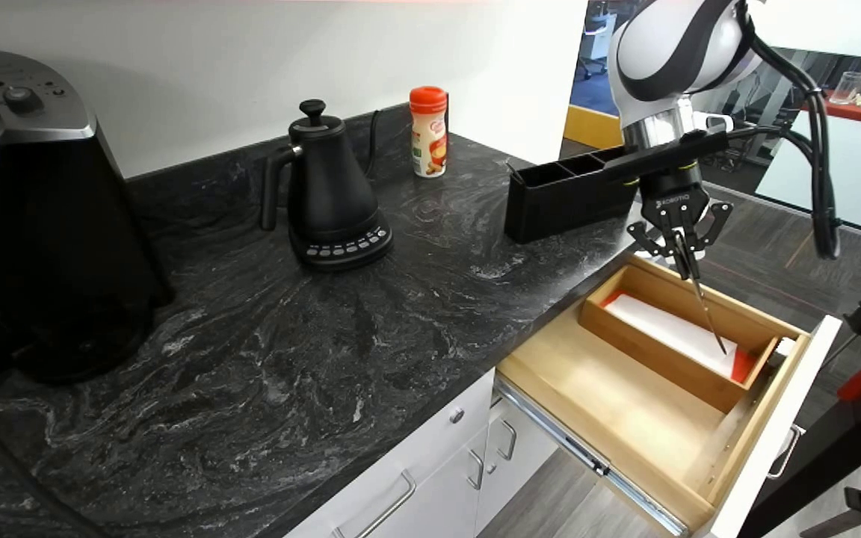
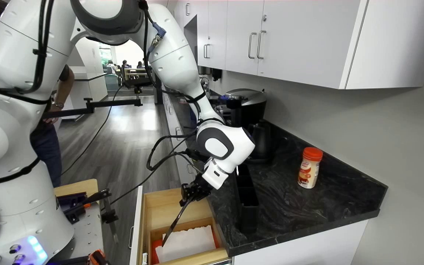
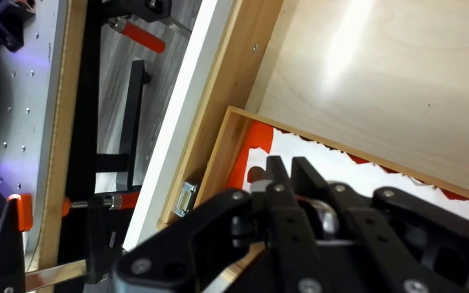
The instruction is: Remove the butter knife from the cutlery box and put it in the open drawer on the right
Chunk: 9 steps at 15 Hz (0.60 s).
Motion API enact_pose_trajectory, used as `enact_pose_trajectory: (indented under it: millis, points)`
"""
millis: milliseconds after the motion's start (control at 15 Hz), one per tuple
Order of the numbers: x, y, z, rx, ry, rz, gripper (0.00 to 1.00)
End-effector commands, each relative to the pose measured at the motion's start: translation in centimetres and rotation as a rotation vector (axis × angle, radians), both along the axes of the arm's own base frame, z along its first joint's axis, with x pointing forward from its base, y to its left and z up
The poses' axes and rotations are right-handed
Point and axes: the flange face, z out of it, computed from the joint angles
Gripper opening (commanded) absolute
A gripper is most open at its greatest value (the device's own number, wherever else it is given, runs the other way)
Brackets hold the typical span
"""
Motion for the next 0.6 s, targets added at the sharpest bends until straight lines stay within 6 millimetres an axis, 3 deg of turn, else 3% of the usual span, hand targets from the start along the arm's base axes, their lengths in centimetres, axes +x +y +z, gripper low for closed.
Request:
enact_pose_trajectory:
  millis: [0,200,267,400,533]
  points:
    - [0.11,-0.03,0.57,-0.012,0.011,-0.034,0.03]
    - [-0.02,-0.11,0.38,-0.013,0.016,-0.046,0.03]
    - [-0.06,-0.1,0.3,-0.01,0.016,-0.042,0.36]
    - [-0.11,-0.1,0.25,-0.009,0.019,-0.043,0.41]
    - [-0.19,-0.1,0.29,-0.01,0.019,-0.045,0.54]
